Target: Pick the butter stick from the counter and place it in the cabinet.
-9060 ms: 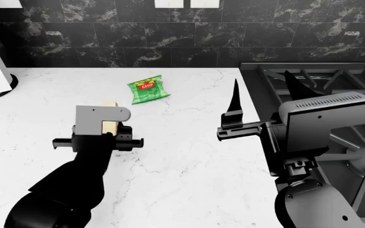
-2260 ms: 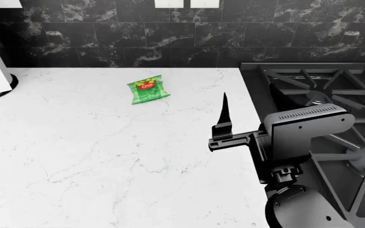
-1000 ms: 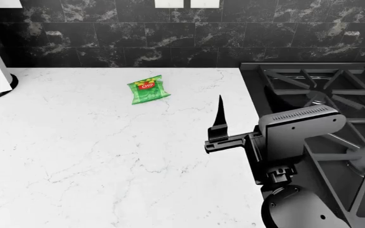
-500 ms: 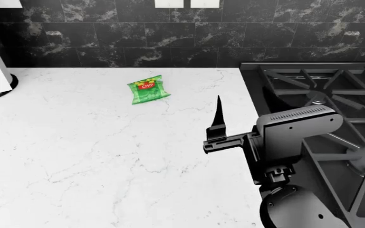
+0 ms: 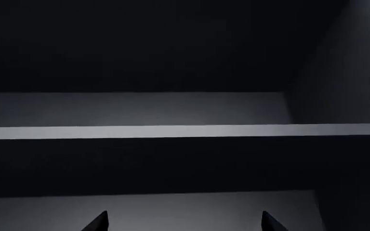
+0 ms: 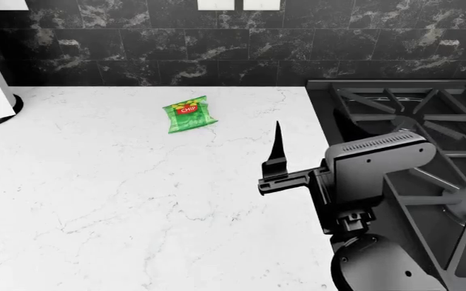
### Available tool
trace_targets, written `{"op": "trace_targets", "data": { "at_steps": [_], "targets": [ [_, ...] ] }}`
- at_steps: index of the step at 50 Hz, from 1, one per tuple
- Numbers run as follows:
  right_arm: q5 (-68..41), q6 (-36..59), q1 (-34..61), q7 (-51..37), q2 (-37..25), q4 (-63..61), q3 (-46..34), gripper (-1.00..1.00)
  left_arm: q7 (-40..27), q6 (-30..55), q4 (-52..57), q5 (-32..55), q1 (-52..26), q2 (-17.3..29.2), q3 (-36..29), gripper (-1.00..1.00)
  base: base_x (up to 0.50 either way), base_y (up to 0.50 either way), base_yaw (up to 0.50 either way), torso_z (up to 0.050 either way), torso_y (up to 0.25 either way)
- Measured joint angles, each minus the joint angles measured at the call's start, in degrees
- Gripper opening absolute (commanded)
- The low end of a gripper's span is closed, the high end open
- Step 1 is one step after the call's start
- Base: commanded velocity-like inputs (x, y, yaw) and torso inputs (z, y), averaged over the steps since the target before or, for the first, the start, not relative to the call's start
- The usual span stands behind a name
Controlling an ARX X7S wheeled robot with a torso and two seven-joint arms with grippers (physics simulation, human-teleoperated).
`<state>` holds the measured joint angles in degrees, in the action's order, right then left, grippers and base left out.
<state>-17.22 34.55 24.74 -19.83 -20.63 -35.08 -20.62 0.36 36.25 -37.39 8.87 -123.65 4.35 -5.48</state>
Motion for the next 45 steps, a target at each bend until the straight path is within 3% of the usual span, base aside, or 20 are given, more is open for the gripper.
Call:
{"op": "trace_targets", "data": {
  "at_steps": [17,45],
  "targets": [
    [-0.05,0.02,0.23,-0.33,-0.03,0.07,-0.39,1.0,-1.05,12.43,19.54,3.88,4.71,1.59,0.95,1.0,0.0,0.0,0.0,0.0,0.0],
    [-0.16,-0.72,0.14,-0.74,-0.05,0.51,-0.88,1.0,-3.75,27.05,40.1,9.04,11.39,3.88,3.67,1.0,0.0,0.0,0.0,0.0,0.0]
  ]
}}
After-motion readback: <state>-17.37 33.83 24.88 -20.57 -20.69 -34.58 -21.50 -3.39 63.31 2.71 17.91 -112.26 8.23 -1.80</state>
